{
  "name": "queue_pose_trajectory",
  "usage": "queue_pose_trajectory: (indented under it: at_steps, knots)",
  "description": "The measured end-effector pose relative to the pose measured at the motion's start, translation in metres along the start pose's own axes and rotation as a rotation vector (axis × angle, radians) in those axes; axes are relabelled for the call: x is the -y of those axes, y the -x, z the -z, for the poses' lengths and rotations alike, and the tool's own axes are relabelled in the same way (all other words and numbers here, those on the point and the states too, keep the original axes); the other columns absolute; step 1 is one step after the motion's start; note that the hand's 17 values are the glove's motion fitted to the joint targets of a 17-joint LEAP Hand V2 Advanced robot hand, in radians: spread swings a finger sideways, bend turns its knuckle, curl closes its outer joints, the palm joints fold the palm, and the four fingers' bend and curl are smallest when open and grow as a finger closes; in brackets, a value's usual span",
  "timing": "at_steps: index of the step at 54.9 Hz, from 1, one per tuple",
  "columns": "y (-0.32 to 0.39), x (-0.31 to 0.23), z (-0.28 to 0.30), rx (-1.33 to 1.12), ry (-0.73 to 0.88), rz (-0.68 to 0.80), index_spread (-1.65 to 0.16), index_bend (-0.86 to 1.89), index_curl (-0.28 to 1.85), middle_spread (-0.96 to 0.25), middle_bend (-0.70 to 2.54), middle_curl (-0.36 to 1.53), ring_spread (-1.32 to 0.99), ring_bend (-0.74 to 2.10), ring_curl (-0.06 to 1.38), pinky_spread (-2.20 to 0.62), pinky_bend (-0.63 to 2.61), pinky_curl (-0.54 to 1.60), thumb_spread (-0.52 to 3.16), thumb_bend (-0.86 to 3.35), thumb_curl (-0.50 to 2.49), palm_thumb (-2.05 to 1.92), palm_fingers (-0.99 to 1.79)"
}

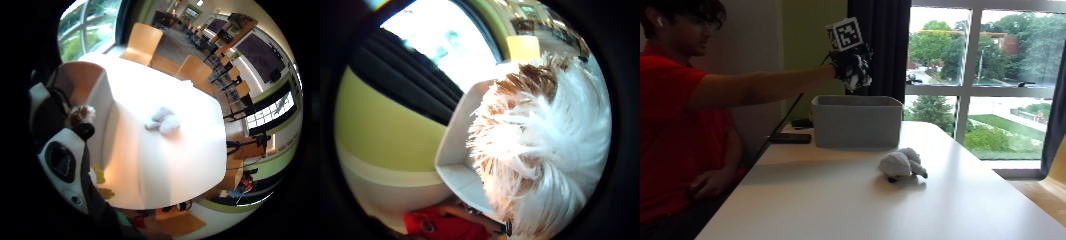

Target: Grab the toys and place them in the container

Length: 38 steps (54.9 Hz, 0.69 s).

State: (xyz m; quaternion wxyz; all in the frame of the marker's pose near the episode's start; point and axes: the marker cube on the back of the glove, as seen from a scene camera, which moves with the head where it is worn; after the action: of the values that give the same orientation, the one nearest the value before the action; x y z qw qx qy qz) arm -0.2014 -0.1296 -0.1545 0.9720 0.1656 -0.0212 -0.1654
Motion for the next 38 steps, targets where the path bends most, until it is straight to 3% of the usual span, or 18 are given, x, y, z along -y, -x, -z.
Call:
queue_pose_trajectory:
  at_steps: [12,21,28,33,38]
  knots:
    - [0.092,0.022,-0.004,0.039,0.076,0.105,-0.43,0.29,0.87,-0.37,0.73,0.72,-0.42,1.08,0.48,-0.46,0.87,0.38,0.54,-0.02,0.88,0.52,1.10]
    - [0.109,0.019,-0.022,0.001,0.176,0.112,-0.44,0.12,0.88,-0.41,0.65,0.70,-0.42,1.04,0.46,-0.44,0.93,0.39,0.62,-0.03,0.89,0.45,0.96]
    - [0.095,0.011,-0.026,-0.026,0.263,0.122,-0.44,0.12,0.82,-0.42,0.54,0.66,-0.42,0.91,0.43,-0.31,0.97,0.42,0.89,-0.07,0.77,0.22,0.50]
    - [0.080,0.007,-0.021,-0.047,0.245,0.099,-0.43,0.16,0.78,-0.34,0.34,0.59,-0.31,0.69,0.37,-0.18,1.08,0.45,1.00,-0.07,0.67,0.10,0.04]
    - [0.054,0.001,-0.013,-0.012,0.216,0.072,-0.42,0.19,0.73,-0.27,0.27,0.55,-0.21,0.51,0.30,-0.09,1.09,0.42,1.04,-0.06,0.59,0.03,-0.06]
